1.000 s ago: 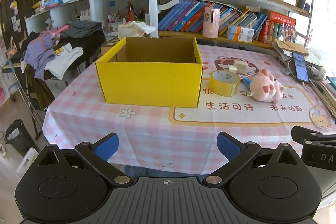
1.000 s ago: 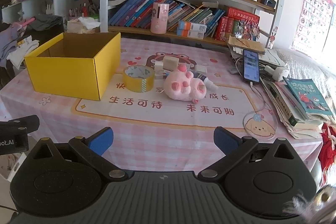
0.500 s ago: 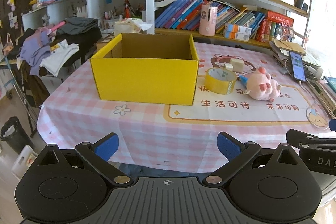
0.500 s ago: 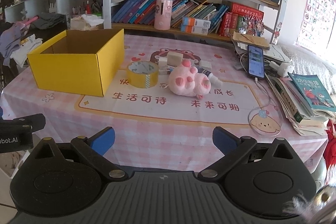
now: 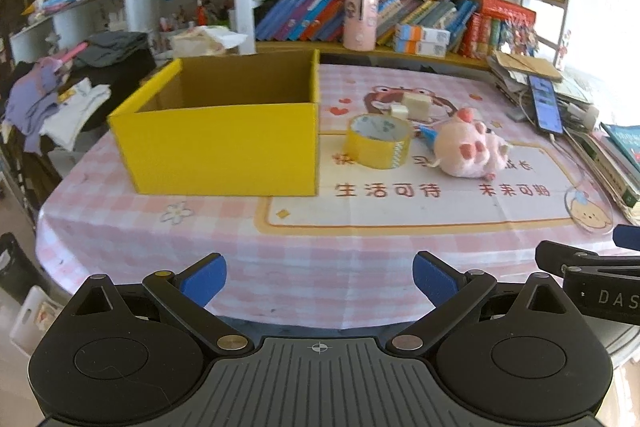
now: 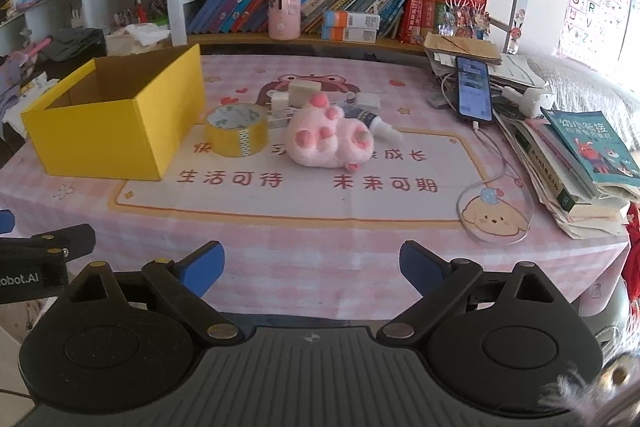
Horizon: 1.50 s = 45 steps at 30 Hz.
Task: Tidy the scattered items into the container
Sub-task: 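Move both tools toward the pink plush and the spray bottle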
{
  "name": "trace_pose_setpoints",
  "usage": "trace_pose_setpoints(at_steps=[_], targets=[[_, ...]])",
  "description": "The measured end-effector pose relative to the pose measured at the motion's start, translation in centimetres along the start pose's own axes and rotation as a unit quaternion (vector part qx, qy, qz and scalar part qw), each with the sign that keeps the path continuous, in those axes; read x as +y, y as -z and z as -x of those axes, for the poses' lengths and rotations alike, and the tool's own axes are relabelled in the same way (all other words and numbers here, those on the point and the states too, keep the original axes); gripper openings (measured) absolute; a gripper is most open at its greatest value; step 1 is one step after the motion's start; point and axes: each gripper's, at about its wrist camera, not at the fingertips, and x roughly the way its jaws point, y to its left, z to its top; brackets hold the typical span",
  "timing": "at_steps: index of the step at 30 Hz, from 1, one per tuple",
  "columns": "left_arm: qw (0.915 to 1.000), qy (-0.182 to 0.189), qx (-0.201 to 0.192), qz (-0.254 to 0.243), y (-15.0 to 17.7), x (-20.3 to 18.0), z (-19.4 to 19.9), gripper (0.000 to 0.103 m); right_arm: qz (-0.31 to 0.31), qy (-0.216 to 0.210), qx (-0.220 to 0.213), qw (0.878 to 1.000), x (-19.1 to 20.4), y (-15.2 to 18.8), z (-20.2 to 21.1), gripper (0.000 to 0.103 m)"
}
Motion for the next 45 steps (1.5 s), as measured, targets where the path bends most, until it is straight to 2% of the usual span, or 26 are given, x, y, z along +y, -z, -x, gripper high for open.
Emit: trace_pose_setpoints(at_steps=[10,16,23,35,45], targets=[[0.9992,0.022,0.021,-0.025,-1.5,-5.2,-4.1,0.1,-0.01,0.01,0.022,1.0,-4.7,-1.0,-3.8,0.096],[0.9988,0.027,0.024,-0.033,-3.4,-8.7,-6.6,0.1,-0.009,0.008,0.024,1.0,-8.4,-2.8,-6.2,0.096],[0.9996,0.013,0.014,-0.023,-6.2,-12.2,-9.0,0.1,-0.005,-0.008,0.012,1.0,-12.5,-5.9,-8.8,0.096],[0.9996,0.0,0.024,-0.016,-9.7,-16.3,-14.0,0.1,0.015,-0.04,0.014,0.999,-16.8,-10.3,-14.3,0.096],[0.9993,-0.013,0.034,-0.01,-12.0,-17.6,-18.3,0.101,0.026,-0.08,0.034,0.996,-18.1,-13.8,-19.8,0.084]])
